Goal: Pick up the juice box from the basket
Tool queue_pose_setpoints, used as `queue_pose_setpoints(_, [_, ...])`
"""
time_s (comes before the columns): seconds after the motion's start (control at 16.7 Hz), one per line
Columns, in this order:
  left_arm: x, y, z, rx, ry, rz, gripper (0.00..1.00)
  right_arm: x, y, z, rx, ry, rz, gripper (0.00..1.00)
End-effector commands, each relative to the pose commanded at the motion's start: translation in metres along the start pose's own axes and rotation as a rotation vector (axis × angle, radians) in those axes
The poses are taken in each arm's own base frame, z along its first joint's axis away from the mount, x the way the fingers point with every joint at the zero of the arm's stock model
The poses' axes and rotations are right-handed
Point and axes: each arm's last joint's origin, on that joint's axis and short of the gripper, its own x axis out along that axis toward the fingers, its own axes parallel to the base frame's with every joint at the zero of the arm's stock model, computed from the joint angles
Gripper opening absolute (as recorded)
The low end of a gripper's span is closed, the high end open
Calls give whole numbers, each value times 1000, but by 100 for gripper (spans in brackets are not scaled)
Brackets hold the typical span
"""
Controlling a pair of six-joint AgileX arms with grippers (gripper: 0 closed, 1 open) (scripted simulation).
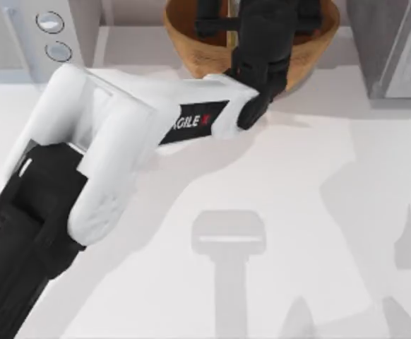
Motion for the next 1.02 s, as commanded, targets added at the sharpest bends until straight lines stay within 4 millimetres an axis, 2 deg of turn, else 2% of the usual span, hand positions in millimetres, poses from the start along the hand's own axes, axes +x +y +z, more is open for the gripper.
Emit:
queue_pose_setpoints(0.18, [10, 1, -1, 0, 0, 0, 100, 0, 0, 0, 0, 0, 0, 100])
queue_pose_setpoints(0.42, [11, 1, -1, 0, 0, 0, 100, 0, 0, 0, 0, 0, 0, 100])
queue_pose_setpoints(1.02, [11, 1, -1, 0, 0, 0, 25, 0, 0, 0, 0, 0, 0, 100])
